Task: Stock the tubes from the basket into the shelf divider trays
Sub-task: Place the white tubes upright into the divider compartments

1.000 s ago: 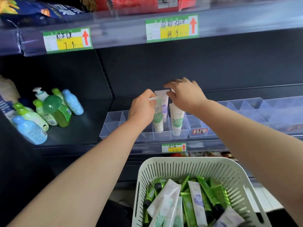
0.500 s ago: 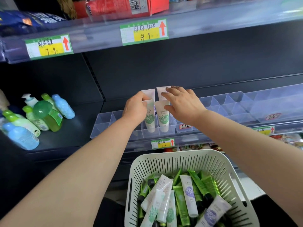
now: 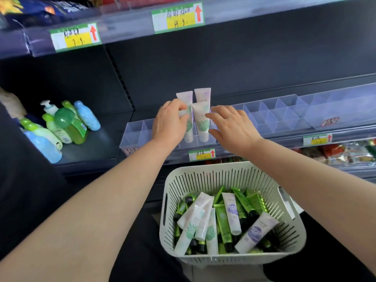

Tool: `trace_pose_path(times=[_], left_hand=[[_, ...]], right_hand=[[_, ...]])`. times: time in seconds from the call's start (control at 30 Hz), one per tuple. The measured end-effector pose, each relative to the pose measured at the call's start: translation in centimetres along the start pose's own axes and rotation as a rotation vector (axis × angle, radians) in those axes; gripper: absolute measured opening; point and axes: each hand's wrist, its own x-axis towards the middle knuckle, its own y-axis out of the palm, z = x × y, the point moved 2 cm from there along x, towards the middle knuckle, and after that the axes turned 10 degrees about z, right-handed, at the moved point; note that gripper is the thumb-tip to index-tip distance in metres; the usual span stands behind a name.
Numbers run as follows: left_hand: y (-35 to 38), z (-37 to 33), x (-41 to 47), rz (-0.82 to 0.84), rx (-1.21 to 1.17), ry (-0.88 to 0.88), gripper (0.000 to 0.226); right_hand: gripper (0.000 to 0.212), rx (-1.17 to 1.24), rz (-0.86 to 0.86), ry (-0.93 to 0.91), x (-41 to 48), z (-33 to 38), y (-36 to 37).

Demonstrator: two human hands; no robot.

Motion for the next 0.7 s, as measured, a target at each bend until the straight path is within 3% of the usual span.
trace_pose_path(times=[0.23,0.47,0.7], left_hand=[[4.8,0.1,-5.9,0.148,0.016,0.018,0.017],[11.9,2.5,-10.0,0.551,0.118,-0.141,0.022],[16.0,4.1,-12.1,0.731,0.169,-0.159,0.021]], right_hand=[[0.043,0.028,0.142,0.026,-6.8,-0.2,5.2],[0.041,0.035,0.462,0.128,-11.0,-1.7,11.1],[0.043,0.138,0.874,0.283,-15.1,-2.6,16.2]])
